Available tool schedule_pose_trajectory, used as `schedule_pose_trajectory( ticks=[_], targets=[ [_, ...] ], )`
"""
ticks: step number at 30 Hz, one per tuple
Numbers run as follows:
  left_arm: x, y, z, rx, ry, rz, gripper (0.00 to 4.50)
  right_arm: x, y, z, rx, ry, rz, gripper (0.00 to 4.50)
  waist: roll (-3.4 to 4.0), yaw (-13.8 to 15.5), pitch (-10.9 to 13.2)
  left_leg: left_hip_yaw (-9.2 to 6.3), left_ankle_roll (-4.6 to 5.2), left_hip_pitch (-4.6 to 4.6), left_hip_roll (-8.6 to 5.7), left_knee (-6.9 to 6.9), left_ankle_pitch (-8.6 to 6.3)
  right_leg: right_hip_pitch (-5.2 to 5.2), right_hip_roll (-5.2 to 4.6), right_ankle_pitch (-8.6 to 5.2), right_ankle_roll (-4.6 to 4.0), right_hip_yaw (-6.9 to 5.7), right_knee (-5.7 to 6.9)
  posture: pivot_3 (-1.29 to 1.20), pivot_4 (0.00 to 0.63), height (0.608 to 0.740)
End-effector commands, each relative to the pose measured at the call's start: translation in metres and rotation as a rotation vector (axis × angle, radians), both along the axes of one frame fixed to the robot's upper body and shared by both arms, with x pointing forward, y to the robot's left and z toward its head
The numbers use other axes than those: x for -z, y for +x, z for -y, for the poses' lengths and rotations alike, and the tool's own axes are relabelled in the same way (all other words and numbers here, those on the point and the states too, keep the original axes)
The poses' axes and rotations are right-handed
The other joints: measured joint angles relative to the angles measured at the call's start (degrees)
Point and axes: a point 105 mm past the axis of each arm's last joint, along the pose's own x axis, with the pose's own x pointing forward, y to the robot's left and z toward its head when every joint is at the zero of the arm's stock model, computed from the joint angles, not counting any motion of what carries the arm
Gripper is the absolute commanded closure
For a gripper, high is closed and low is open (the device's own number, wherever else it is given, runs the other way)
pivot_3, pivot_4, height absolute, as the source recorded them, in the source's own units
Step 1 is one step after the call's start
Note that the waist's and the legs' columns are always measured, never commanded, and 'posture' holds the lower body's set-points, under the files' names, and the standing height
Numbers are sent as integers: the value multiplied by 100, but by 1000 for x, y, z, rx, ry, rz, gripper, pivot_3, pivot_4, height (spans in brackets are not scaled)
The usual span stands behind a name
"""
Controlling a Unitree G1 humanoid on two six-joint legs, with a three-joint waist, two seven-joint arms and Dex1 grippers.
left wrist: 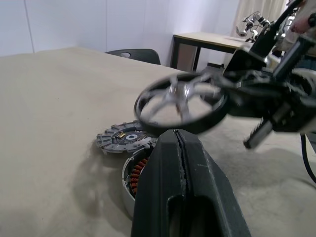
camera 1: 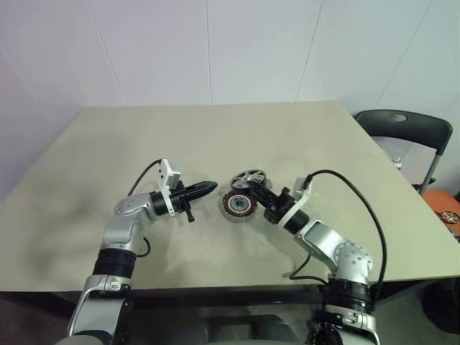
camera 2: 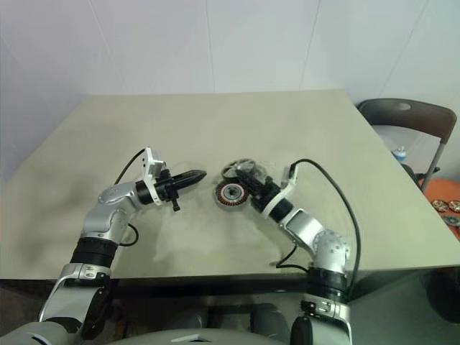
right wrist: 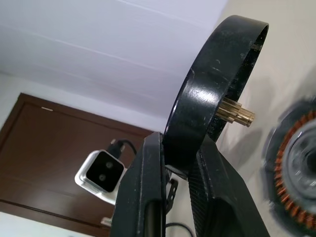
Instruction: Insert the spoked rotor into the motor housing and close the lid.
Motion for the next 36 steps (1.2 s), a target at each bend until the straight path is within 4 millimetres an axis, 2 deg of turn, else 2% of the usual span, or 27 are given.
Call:
schedule_pose_trajectory(
  ticks=[1, 8, 13, 20, 24, 27, 32, 36],
  targets=[
    [-12, 2, -4, -13, -20, 48, 4500, 6, 5, -10, -10, 11, -32, 4212, 0, 0, 0, 0, 0, 0, 0, 0, 0, 0, 0, 0, 0, 0, 0, 0, 0, 740],
    [-12, 0, -6, -22, -19, 47, 4500, 29, 8, -21, -31, 7, -116, 4212, 1, -29, -1, -1, 0, 4, 2, -1, 0, -1, 2, 0, 0, -1, 3, 0, 0, 740],
    [-10, -1, -7, -30, -20, 44, 4500, 29, 9, -25, -46, 8, -107, 4212, 2, -28, -1, -1, 0, 6, 3, 0, 0, 2, 3, 0, 0, -1, 5, 0, 0, 740],
    [-10, -1, -9, -39, -15, 43, 4500, 38, 8, -24, -53, -24, -130, 4212, 2, -32, -2, -1, 0, 7, 2, -1, 0, 2, 4, 0, 0, -1, 4, 0, 0, 740],
    [-10, 1, -10, -43, -6, 43, 4500, 43, 1, -23, -73, -54, -139, 2791, 2, -29, -2, -1, 0, 6, 2, 0, 0, 1, 3, 0, 0, -1, 4, 0, 0, 740],
    [-9, 2, -10, -43, -2, 41, 4500, 44, -8, -19, -99, -68, -135, 1941, 2, -28, -5, -1, 0, 9, 3, -1, 0, 5, 3, 0, 0, -1, 4, 0, 0, 740],
    [-6, 2, -7, -36, 4, 34, 4500, 53, -31, -4, -163, -144, -148, 1941, 1, 0, -6, -3, 0, 4, -1, 0, 0, 7, 0, 0, 0, -3, -3, 0, 0, 740],
    [-3, 2, -3, -28, 5, 27, 4500, 58, -46, 10, -232, -287, -137, 1941, 1, 1, -6, -2, 0, 7, 0, 1, 0, 11, -1, -1, 1, -3, -2, 0, 0, 740]
  ],
)
